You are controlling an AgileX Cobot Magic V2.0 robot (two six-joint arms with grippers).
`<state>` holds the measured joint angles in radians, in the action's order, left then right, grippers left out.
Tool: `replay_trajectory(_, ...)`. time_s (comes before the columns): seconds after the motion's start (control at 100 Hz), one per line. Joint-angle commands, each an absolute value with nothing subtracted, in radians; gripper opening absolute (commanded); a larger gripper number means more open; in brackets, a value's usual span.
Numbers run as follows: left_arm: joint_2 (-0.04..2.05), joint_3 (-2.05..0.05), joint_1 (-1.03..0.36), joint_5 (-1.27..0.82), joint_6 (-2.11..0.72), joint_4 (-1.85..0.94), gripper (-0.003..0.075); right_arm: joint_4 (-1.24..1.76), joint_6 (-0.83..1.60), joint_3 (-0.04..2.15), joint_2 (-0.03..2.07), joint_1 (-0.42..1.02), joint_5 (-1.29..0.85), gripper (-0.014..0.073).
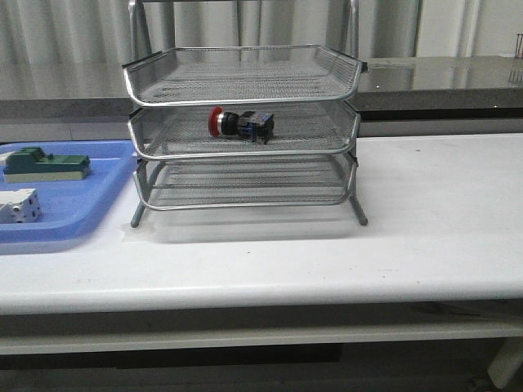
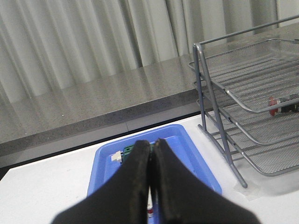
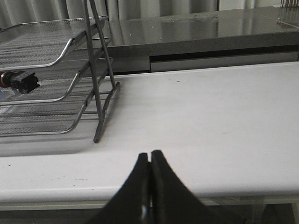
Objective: Place button on rack with both arms
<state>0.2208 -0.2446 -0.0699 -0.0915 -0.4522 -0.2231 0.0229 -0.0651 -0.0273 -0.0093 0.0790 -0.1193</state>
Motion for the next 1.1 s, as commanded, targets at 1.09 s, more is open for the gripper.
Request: replay_trajectory(1.09,-0.039,0.048,-0.068,0.047,0.214,0.149,-0.002,0.023,-0.061,-0.01,-0.028,0.072,-0.048,-0.0057)
